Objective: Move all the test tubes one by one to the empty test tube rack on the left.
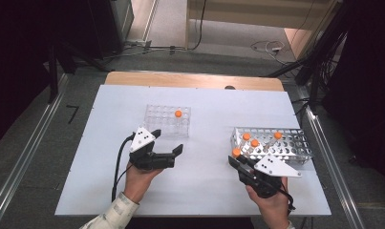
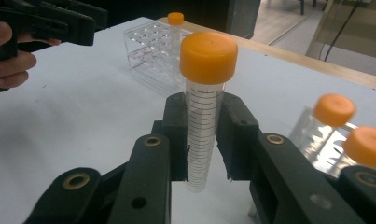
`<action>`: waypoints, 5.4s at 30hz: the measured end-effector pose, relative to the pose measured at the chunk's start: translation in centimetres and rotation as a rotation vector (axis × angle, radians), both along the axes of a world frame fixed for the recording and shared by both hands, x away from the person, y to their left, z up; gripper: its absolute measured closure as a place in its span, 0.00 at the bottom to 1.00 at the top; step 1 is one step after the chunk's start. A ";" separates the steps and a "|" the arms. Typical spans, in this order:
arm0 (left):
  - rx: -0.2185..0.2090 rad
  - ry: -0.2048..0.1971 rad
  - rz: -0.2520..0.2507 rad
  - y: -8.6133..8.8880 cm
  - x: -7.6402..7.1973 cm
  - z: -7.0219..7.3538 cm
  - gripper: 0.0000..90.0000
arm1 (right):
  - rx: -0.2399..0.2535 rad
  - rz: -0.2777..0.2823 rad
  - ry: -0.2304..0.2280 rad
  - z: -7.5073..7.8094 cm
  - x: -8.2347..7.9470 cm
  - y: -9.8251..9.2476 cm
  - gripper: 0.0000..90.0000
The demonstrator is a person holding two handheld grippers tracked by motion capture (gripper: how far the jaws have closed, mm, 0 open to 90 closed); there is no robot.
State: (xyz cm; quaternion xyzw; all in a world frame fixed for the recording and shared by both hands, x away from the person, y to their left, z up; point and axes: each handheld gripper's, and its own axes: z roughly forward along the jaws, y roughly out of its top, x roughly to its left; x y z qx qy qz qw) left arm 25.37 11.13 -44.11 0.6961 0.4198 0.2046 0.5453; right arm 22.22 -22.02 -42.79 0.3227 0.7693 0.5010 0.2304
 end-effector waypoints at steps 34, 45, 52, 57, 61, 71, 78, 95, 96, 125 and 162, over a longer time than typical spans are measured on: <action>0.033 -0.047 -0.168 -4.0 -0.8 1.1 0.53 | -0.073 0.135 0.024 -2.1 3.4 10.1 0.80; 0.066 -0.048 -0.171 -4.3 -0.9 1.0 0.77 | -0.072 0.131 0.025 -2.1 3.5 10.0 0.80; 0.055 -0.041 -0.149 -3.8 -0.6 1.1 0.78 | -0.070 0.119 0.038 -2.0 3.5 9.9 0.62; 0.044 -0.044 -0.105 -2.8 -0.2 1.6 0.78 | -0.049 0.112 0.041 -1.6 3.1 9.3 0.36; 0.031 -0.041 -0.066 -1.9 0.3 2.0 0.78 | -0.040 0.128 0.054 -1.4 2.4 8.3 0.29; 0.023 -0.030 0.034 0.2 1.9 3.0 0.79 | -0.038 0.134 0.050 -1.5 -0.3 5.0 0.27; 0.024 -0.034 0.077 0.9 3.1 3.8 0.79 | -0.026 0.078 0.058 -1.8 -1.0 1.9 0.28; 0.039 -0.045 0.137 1.4 5.8 5.2 0.79 | 0.002 -0.005 0.076 -2.1 -1.2 -1.7 0.28; 0.043 -0.047 0.138 1.4 6.0 5.2 0.79 | 0.002 -0.004 0.075 -2.1 -1.2 -1.7 0.28; 0.089 -0.032 0.171 0.7 8.4 4.4 0.78 | 0.003 -0.011 0.086 -2.3 -1.1 -1.9 0.29; 0.065 0.005 0.165 0.7 7.5 3.3 0.67 | -0.007 -0.011 0.091 -2.6 -1.1 -1.9 0.29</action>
